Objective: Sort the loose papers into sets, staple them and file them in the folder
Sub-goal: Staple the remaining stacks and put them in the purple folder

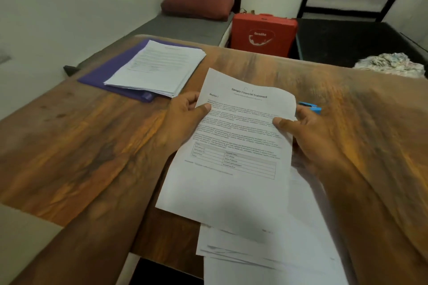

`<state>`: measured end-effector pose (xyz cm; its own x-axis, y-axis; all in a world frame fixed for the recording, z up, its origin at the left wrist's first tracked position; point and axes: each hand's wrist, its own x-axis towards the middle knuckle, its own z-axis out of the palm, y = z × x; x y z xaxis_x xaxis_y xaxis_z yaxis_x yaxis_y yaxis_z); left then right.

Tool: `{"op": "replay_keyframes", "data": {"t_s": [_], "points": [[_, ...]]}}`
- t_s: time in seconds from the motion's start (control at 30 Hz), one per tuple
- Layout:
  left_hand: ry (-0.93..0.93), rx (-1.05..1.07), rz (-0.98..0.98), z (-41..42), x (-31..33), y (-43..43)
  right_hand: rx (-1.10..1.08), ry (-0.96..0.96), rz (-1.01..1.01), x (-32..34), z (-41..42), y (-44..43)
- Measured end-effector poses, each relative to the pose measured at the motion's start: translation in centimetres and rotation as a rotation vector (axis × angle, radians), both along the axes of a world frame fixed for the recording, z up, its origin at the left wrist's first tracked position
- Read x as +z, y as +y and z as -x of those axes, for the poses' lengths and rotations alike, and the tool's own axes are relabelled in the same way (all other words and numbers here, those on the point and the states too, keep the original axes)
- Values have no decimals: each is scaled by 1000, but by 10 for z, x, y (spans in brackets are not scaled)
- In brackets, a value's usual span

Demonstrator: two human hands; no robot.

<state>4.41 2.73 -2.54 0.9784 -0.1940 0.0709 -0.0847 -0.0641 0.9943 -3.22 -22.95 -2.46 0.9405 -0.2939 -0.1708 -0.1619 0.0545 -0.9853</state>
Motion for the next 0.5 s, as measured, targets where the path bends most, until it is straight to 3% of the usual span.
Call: {"op": "replay_keyframes", "data": {"t_s": [0.27, 0.37, 0.5], "points": [[35, 162, -222, 12, 17, 112, 263, 63, 254, 21, -23, 92], [-24, 254, -450, 13, 2, 163, 337, 57, 340, 21, -26, 137], [59, 311, -806, 14, -20, 215, 419, 9, 495, 12, -21, 182]]}}
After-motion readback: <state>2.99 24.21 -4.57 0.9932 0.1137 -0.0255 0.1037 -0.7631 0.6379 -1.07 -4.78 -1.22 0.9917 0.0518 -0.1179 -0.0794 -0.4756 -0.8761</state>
